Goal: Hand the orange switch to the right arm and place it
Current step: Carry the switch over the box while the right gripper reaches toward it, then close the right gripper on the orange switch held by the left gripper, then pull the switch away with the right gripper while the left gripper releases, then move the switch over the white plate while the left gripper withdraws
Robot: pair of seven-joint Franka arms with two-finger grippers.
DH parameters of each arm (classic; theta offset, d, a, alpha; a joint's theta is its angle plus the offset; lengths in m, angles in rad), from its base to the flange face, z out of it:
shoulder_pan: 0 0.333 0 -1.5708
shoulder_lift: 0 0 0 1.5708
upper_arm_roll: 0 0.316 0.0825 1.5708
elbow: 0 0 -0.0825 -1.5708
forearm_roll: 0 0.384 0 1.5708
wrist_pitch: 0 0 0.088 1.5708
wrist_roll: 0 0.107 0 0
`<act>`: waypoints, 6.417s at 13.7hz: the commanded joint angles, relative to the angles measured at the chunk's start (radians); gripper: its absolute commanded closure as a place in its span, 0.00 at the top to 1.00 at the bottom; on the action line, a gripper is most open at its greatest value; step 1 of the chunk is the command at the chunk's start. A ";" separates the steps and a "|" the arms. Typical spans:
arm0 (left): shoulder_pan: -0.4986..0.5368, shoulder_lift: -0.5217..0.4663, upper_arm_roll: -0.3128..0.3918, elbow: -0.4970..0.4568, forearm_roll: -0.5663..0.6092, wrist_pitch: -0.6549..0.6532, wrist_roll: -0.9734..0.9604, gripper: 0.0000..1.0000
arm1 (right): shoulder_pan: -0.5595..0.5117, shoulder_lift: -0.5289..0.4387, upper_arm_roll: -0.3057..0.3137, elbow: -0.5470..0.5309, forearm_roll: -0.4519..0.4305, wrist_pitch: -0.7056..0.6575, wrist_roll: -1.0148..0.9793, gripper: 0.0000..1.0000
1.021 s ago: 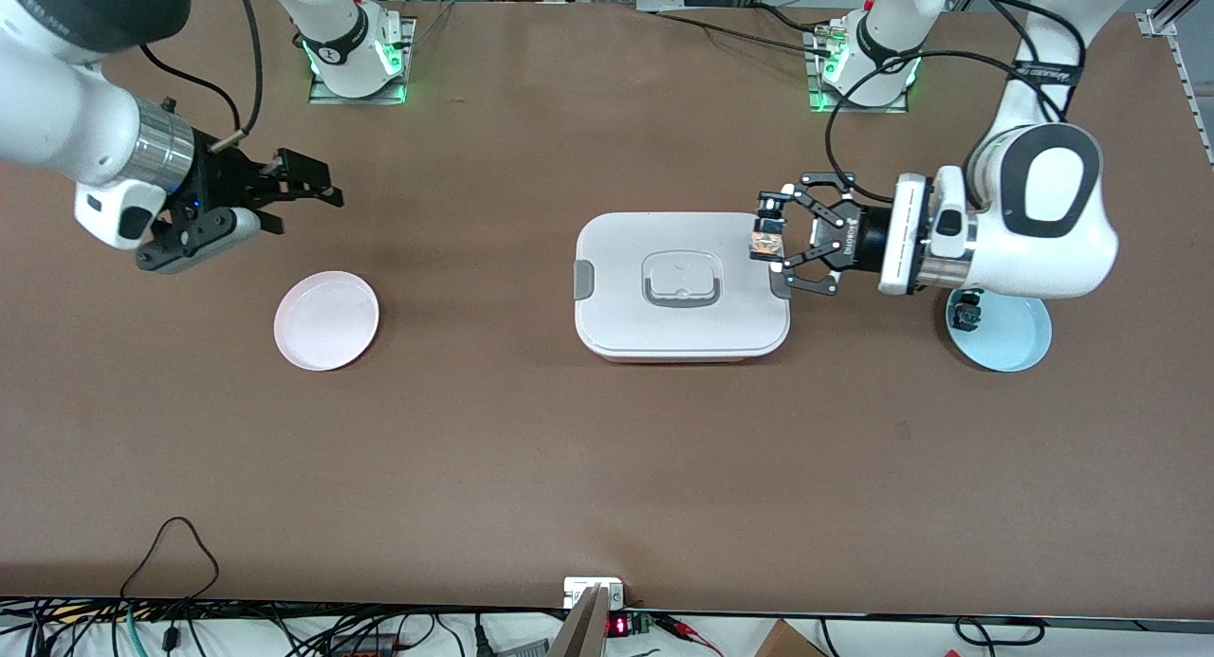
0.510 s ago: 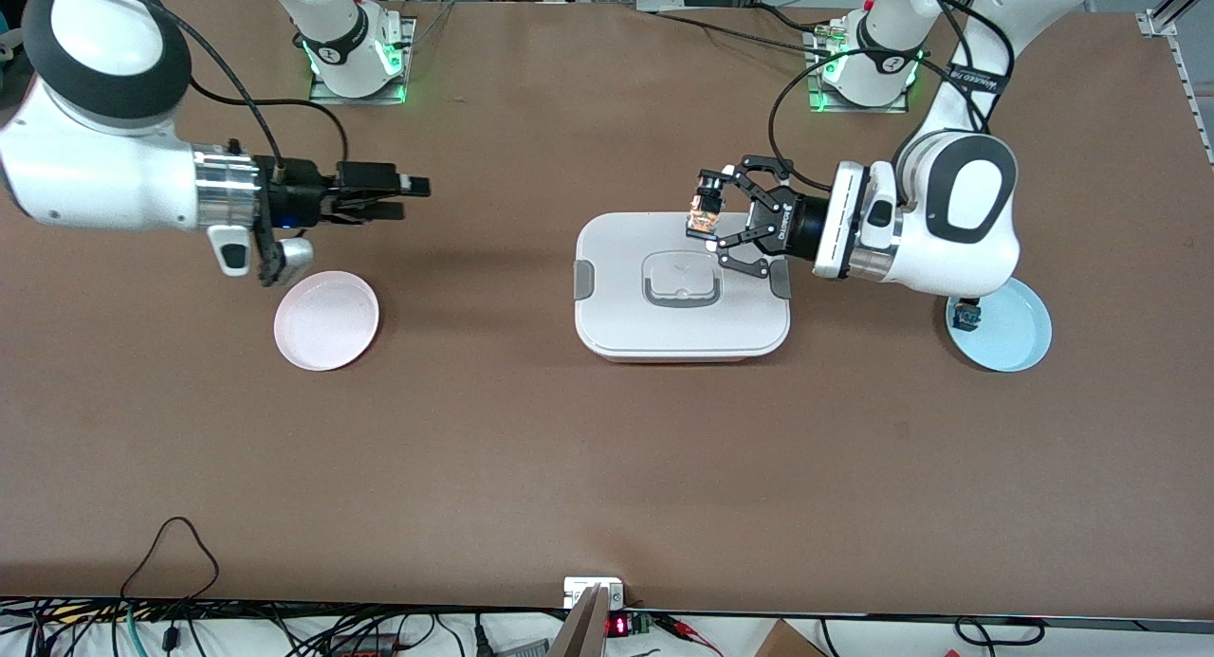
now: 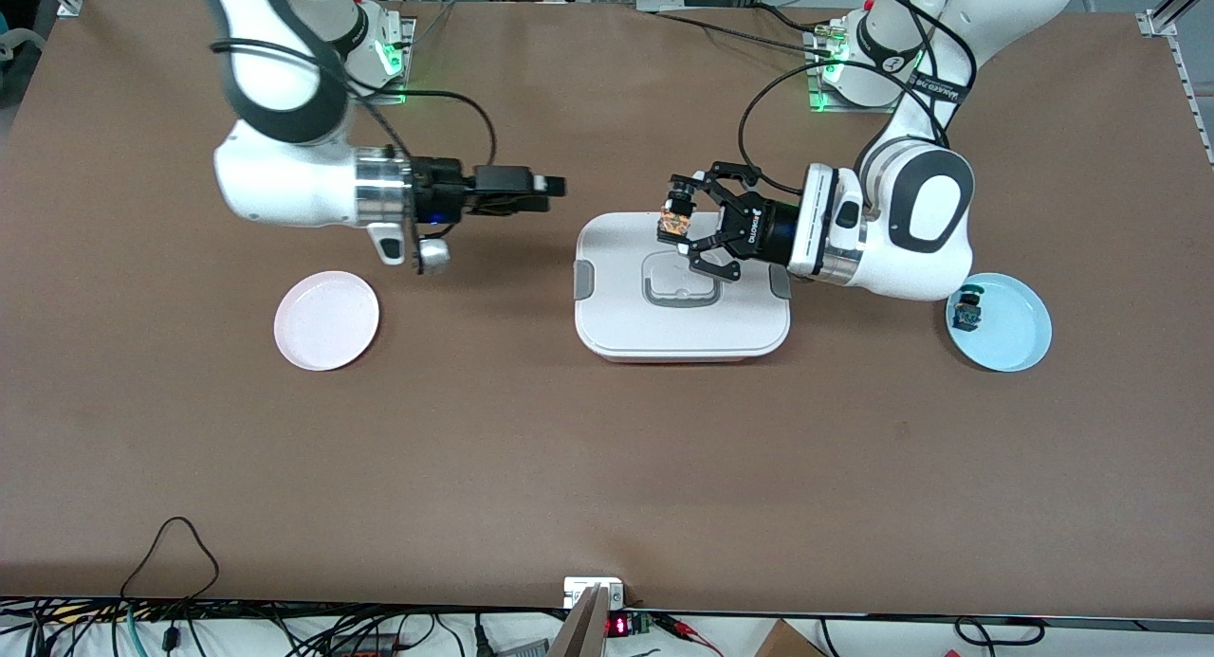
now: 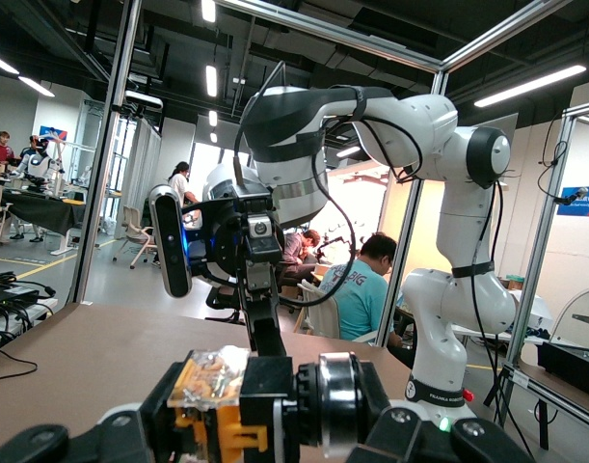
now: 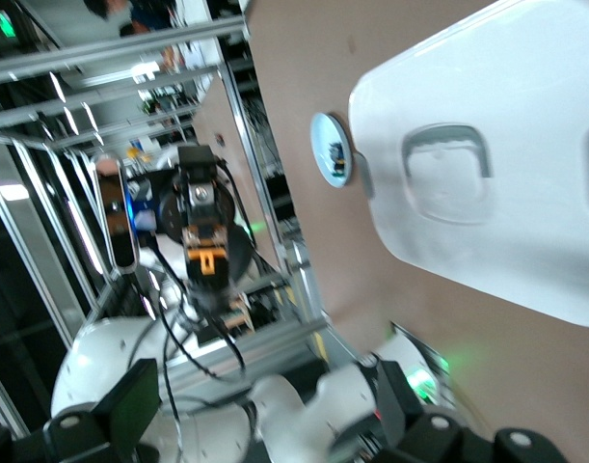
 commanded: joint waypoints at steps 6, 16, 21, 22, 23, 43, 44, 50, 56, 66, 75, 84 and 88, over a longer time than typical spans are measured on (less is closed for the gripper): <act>-0.016 0.015 -0.006 0.006 -0.029 0.027 0.067 0.00 | 0.236 0.004 -0.009 0.011 0.277 0.345 -0.003 1.00; -0.019 0.014 -0.006 0.006 -0.027 0.043 0.067 0.00 | 0.288 0.111 -0.009 0.136 0.364 0.419 -0.044 0.96; -0.022 0.012 -0.006 0.006 -0.029 0.043 0.066 0.00 | 0.274 0.126 -0.012 0.156 0.357 0.416 -0.125 0.91; -0.022 0.012 -0.006 0.006 -0.029 0.043 0.066 0.00 | 0.274 0.126 -0.012 0.156 0.357 0.415 -0.127 0.86; -0.022 0.012 -0.006 0.006 -0.029 0.043 0.066 0.00 | 0.274 0.126 -0.012 0.156 0.357 0.415 -0.127 0.80; -0.015 -0.005 -0.004 -0.008 -0.024 0.056 0.063 1.00 | 0.135 0.143 -0.017 0.186 0.291 0.251 -0.127 0.00; -0.012 -0.006 -0.004 -0.017 -0.023 0.056 0.064 1.00 | 0.094 0.146 -0.017 0.181 0.256 0.184 -0.125 0.00; 0.047 -0.043 0.003 -0.086 -0.010 0.043 0.067 1.00 | -0.167 0.136 -0.018 0.170 0.024 -0.244 -0.134 0.00; 0.093 -0.074 0.118 -0.152 0.011 0.017 0.073 1.00 | -0.400 0.096 -0.018 0.143 -0.174 -0.599 -0.162 0.00; 0.117 -0.109 0.325 -0.120 0.402 -0.098 -0.035 1.00 | -0.439 -0.036 -0.025 0.167 -0.719 -0.515 -0.059 0.00; 0.117 -0.106 0.422 0.015 0.959 -0.089 -0.484 1.00 | -0.345 -0.209 -0.011 0.125 -1.433 -0.316 0.152 0.00; 0.114 -0.101 0.427 0.156 1.437 -0.003 -1.109 1.00 | -0.347 -0.239 -0.009 -0.021 -1.532 -0.141 0.152 0.00; 0.096 -0.066 0.418 0.300 1.577 -0.123 -1.426 1.00 | -0.350 -0.228 -0.009 -0.185 -1.532 0.077 0.137 0.00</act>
